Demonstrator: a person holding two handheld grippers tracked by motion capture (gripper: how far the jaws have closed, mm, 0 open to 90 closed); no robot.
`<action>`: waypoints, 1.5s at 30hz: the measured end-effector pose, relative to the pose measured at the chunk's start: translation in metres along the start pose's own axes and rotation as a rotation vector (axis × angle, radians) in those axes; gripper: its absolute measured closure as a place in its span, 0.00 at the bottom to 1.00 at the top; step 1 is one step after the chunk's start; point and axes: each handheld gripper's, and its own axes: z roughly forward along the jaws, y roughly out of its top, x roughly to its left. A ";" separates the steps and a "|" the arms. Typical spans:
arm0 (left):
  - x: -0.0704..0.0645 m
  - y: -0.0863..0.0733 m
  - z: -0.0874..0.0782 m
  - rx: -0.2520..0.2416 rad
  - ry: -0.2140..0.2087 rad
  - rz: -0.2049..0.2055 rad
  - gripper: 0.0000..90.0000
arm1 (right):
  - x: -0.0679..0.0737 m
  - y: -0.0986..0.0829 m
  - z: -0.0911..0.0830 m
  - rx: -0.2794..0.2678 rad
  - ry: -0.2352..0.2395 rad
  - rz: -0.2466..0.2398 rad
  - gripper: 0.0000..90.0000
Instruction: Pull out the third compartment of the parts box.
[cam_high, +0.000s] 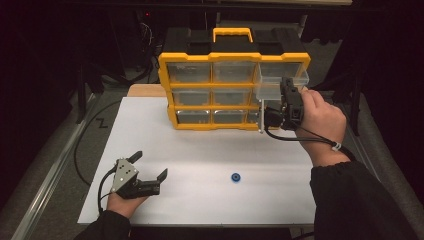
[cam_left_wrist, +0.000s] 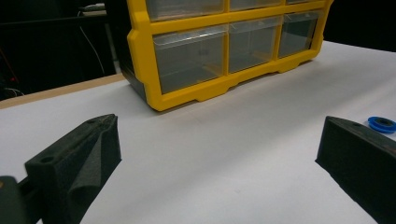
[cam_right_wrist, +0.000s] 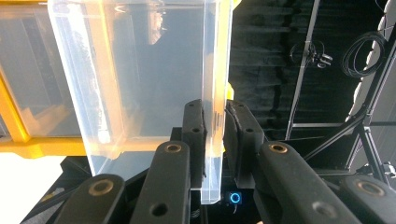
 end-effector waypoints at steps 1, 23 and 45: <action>0.000 0.000 0.000 0.000 0.000 0.000 0.00 | 0.000 0.000 -0.001 0.001 0.000 0.002 0.90; -0.001 -0.001 0.001 0.003 -0.004 0.002 0.00 | 0.000 -0.001 -0.013 -0.004 0.004 0.000 0.90; -0.001 -0.001 0.001 0.003 -0.005 0.003 0.00 | 0.003 -0.001 -0.016 0.001 0.026 0.002 0.79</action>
